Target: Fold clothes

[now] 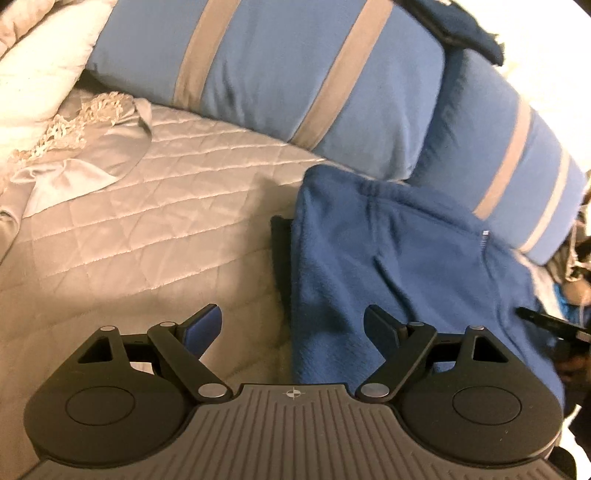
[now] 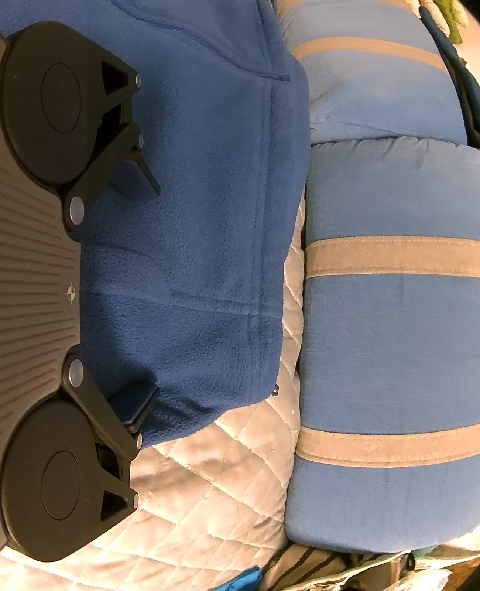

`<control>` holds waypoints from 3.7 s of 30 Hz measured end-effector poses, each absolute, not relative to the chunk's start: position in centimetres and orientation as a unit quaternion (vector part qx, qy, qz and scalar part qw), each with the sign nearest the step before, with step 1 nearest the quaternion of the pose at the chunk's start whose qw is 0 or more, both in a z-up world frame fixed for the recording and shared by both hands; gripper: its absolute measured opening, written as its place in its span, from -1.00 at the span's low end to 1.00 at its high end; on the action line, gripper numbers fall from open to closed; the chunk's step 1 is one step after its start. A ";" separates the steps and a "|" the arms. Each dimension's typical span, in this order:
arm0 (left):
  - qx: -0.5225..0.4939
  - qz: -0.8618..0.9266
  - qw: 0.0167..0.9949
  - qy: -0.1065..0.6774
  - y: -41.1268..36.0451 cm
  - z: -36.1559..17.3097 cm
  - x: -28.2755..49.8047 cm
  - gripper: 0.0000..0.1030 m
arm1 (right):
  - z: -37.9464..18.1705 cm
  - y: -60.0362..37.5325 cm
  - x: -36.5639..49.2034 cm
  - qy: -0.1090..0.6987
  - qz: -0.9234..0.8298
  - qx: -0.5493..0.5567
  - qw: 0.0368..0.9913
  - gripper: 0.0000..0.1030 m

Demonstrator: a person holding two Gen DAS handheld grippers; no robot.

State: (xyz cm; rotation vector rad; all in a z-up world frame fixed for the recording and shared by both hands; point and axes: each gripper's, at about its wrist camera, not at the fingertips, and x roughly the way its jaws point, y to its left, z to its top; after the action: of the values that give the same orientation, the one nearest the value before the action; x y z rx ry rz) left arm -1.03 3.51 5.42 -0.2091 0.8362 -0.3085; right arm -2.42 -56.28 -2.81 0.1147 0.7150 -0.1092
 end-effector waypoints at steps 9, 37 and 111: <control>-0.110 -0.160 0.896 0.400 4.0 4.8 -1.0 0.65 | -0.9 -55.9 -3.1 0.383 -0.073 0.021 0.921 1.00; -0.336 -0.274 0.757 0.489 7.6 -1.3 6.7 0.61 | -3.6 -70.6 -8.4 0.376 0.079 0.413 0.826 0.99; -0.145 -0.191 0.898 0.368 -0.1 16.5 -0.5 -0.62 | 14.1 -56.3 -11.7 0.293 0.043 0.188 0.937 -0.47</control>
State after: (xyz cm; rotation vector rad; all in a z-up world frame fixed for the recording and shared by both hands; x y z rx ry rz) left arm -0.47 -0.05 16.54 -0.3011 0.7630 -0.3962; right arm -11.70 -56.28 14.13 0.3839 0.5978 0.0881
